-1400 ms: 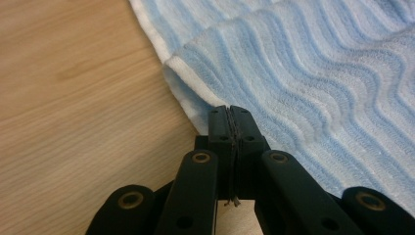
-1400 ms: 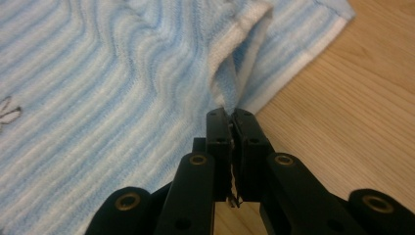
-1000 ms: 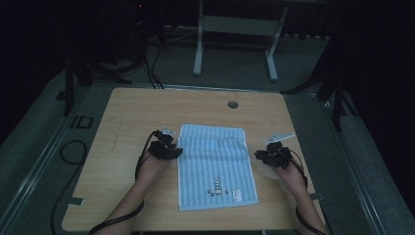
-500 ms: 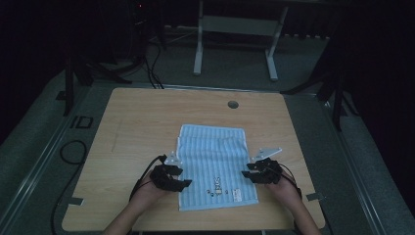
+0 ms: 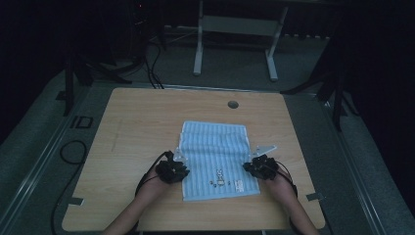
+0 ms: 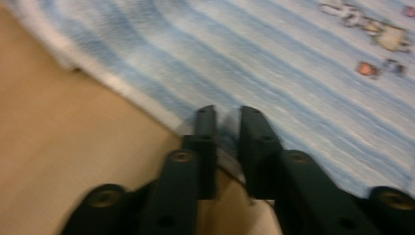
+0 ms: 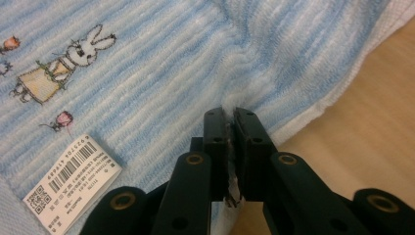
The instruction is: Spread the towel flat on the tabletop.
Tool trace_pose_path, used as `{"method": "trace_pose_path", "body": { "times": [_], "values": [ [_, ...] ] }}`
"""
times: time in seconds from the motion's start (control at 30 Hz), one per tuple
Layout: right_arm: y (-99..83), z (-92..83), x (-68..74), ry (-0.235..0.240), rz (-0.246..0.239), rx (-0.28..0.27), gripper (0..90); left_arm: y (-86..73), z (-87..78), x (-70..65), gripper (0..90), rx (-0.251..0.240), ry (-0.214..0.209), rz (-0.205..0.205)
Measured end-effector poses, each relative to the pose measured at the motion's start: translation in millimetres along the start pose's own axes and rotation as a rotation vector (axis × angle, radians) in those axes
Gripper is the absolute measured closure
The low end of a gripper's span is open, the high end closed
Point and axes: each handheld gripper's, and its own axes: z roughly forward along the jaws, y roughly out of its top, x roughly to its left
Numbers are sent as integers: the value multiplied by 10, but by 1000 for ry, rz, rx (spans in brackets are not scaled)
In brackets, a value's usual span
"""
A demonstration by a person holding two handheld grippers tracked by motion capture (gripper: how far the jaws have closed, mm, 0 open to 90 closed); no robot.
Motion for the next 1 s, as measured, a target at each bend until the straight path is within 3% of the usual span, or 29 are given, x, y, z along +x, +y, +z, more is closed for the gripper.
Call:
{"method": "trace_pose_path", "body": {
  "times": [0.07,0.2,0.43,0.5,0.7,0.87,1.0],
  "values": [
    [35,38,-91,-4,29,-7,850,96,69,82,853,2,18,-15],
    [94,92,-186,-20,57,-11,858,248,174,116,886,12,35,10],
    [131,77,-158,-64,30,-15,869,304,165,61,896,-8,42,1],
    [138,-56,-139,-57,37,-62,871,301,12,71,896,-53,15,-26],
    [183,-432,-7,-51,4,-135,877,271,-425,42,896,-142,-2,-29],
    [138,-721,167,-30,-41,-155,877,147,-765,-117,895,-174,-37,10],
    [39,-926,357,0,-46,-181,877,-17,-951,-254,895,-178,-90,7]
  ]
}}
